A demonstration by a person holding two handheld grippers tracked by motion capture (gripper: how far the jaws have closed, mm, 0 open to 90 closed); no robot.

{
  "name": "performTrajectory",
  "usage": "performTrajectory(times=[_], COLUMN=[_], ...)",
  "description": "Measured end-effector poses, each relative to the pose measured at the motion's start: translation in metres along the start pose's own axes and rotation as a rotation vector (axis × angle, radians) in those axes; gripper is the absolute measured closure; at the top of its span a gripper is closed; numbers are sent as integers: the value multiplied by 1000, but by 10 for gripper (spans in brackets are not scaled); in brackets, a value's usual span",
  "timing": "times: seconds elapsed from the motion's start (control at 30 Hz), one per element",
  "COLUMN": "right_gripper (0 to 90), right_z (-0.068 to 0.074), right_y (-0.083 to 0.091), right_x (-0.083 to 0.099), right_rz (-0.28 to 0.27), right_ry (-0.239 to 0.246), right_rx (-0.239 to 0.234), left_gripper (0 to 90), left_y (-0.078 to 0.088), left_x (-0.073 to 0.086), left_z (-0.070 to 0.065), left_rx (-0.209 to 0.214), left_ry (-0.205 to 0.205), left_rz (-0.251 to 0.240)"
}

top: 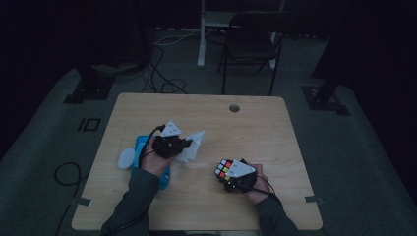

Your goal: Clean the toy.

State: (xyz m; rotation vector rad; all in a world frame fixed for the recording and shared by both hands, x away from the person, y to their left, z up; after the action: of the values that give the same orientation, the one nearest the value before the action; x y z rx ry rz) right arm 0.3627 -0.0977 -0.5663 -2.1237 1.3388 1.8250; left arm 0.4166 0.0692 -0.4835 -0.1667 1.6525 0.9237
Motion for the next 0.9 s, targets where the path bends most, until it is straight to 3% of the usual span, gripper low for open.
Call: performTrajectory(times=[0.37, 0.7, 0.9], right_gripper=[338, 338, 338], right_z=[12, 24, 25], right_y=[-2, -4, -2], right_x=[-10, -18, -23], right_rz=[8, -6, -22], right_ry=[124, 192, 244], right_rx=[43, 49, 93], left_gripper=[900, 900, 898], left_y=[-29, -55, -61], left_x=[-11, -19, -16], left_z=[-28, -58, -69], left_rx=[71, 164, 202], left_ry=[-34, -46, -49], left_rz=[15, 16, 26])
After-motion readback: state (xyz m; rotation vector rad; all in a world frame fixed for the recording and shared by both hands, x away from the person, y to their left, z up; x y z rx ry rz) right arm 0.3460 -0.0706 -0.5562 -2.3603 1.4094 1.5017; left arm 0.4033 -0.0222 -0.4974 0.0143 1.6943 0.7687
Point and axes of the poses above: each handheld gripper's, and its own axes: y roughly backward along the jaws, x roughly out of its underside, z roughly to its left, the point moved 9 cm from there along -y, roughly forward along the jaws, and after that the axes turned 7 degrees about -z, right-handed, at the moved point
